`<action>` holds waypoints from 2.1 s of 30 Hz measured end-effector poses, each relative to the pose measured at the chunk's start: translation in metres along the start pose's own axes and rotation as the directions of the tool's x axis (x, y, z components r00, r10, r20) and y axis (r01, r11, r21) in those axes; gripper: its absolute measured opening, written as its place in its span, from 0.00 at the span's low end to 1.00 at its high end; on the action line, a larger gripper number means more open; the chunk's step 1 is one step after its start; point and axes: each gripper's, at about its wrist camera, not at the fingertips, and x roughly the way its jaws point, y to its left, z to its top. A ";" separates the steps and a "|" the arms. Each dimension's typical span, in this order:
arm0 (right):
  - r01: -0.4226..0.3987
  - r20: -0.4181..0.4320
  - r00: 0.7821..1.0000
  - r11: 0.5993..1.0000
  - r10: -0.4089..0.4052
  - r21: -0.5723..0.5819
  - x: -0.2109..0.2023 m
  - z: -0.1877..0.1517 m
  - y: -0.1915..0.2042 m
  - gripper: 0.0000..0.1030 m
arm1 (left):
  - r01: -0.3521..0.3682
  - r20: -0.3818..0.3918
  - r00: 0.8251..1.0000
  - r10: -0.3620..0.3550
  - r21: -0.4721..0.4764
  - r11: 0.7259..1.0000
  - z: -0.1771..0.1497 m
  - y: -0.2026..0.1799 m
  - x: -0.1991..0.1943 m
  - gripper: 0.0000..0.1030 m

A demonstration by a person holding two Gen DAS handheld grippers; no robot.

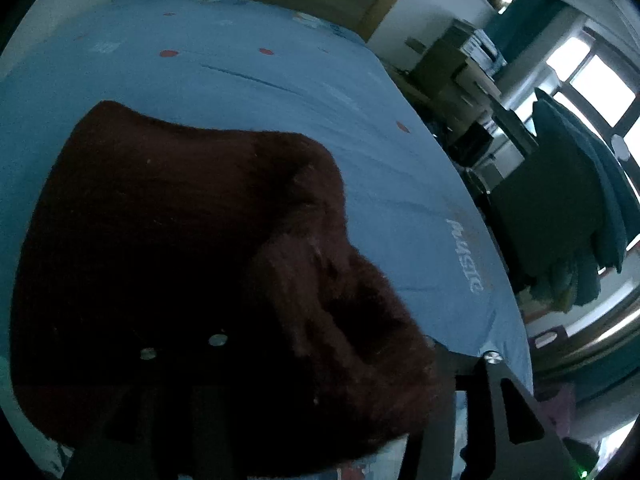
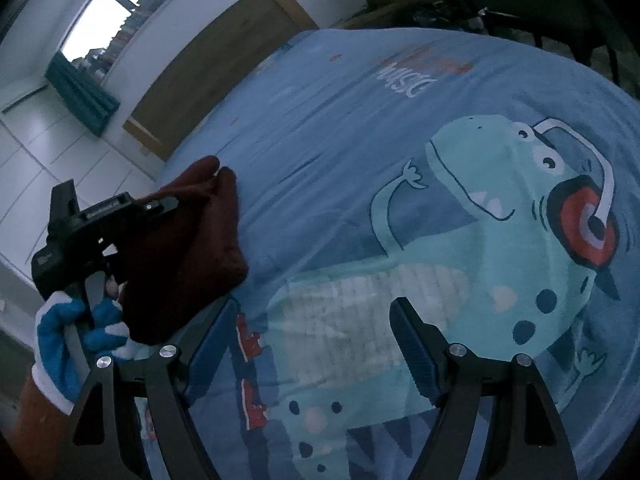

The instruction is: Fold small clothes

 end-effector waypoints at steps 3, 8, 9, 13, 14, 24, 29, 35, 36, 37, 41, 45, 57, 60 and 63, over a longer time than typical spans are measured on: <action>0.003 0.002 1.000 1.000 -0.003 -0.007 0.000 0.000 0.003 0.78 | 0.043 -0.014 0.999 -0.043 -0.011 0.999 -0.006 -0.003 0.001 0.50; 0.009 0.004 1.000 1.000 -0.009 -0.016 0.000 -0.001 0.008 0.78 | 0.135 -0.061 0.989 -0.137 -0.026 0.990 -0.011 -0.011 0.002 0.51; 0.011 0.003 1.000 1.000 -0.011 -0.018 -0.001 -0.001 0.009 0.78 | 0.140 -0.067 0.988 -0.141 -0.020 0.990 -0.002 -0.015 0.004 0.51; 0.016 0.003 1.000 0.999 -0.016 -0.043 -0.001 0.002 0.020 0.78 | 0.201 -0.077 0.976 -0.204 -0.042 0.979 0.011 -0.013 -0.001 0.51; 0.021 0.006 1.000 0.998 -0.020 -0.061 -0.003 0.004 0.026 0.78 | 0.230 -0.077 0.969 -0.233 -0.045 0.972 0.015 -0.010 -0.007 0.51; -0.051 0.021 0.998 0.961 0.059 -0.271 0.005 0.041 0.115 0.78 | 0.184 0.014 0.983 -0.186 0.078 0.980 0.057 0.039 -0.082 0.51; -0.164 -0.012 0.985 0.915 0.172 -0.369 0.031 0.060 0.182 0.78 | 0.065 0.049 0.996 -0.071 0.102 0.993 0.072 0.081 -0.094 0.51; -0.228 -0.089 0.974 0.876 0.210 -0.425 0.096 0.069 0.233 0.78 | 0.032 0.035 0.999 -0.038 0.157 0.987 0.072 0.094 -0.070 0.51; -0.227 -0.101 0.974 0.874 0.204 -0.429 0.106 0.069 0.235 0.78 | 0.023 0.027 0.999 -0.028 0.178 0.984 0.068 0.094 -0.062 0.51; -0.220 -0.109 0.975 0.874 0.191 -0.434 0.116 0.069 0.235 0.77 | 0.011 0.020 1.000 -0.015 0.195 0.981 0.064 0.093 -0.054 0.51; -0.133 -0.127 0.988 0.885 0.084 -0.447 0.159 0.067 0.217 0.77 | -0.044 0.023 0.999 0.039 0.268 0.962 0.039 0.097 -0.029 0.51; -0.126 -0.153 0.986 0.883 0.062 -0.453 0.175 0.058 0.189 0.78 | -0.043 0.039 0.999 0.033 0.294 0.955 0.015 0.091 -0.021 0.52; -0.166 -0.147 0.983 0.859 0.107 -0.484 0.150 0.036 0.151 0.78 | -0.066 0.059 0.997 0.048 0.357 0.932 -0.020 0.070 -0.029 0.54; -0.169 -0.154 0.982 0.855 0.105 -0.491 0.149 0.035 0.153 0.78 | -0.079 0.064 0.996 0.060 0.370 0.926 -0.019 0.069 -0.031 0.54; -0.176 -0.178 0.979 0.851 0.099 -0.495 0.149 0.044 0.162 0.77 | -0.079 0.068 0.996 0.058 0.371 0.925 -0.010 0.070 -0.040 0.54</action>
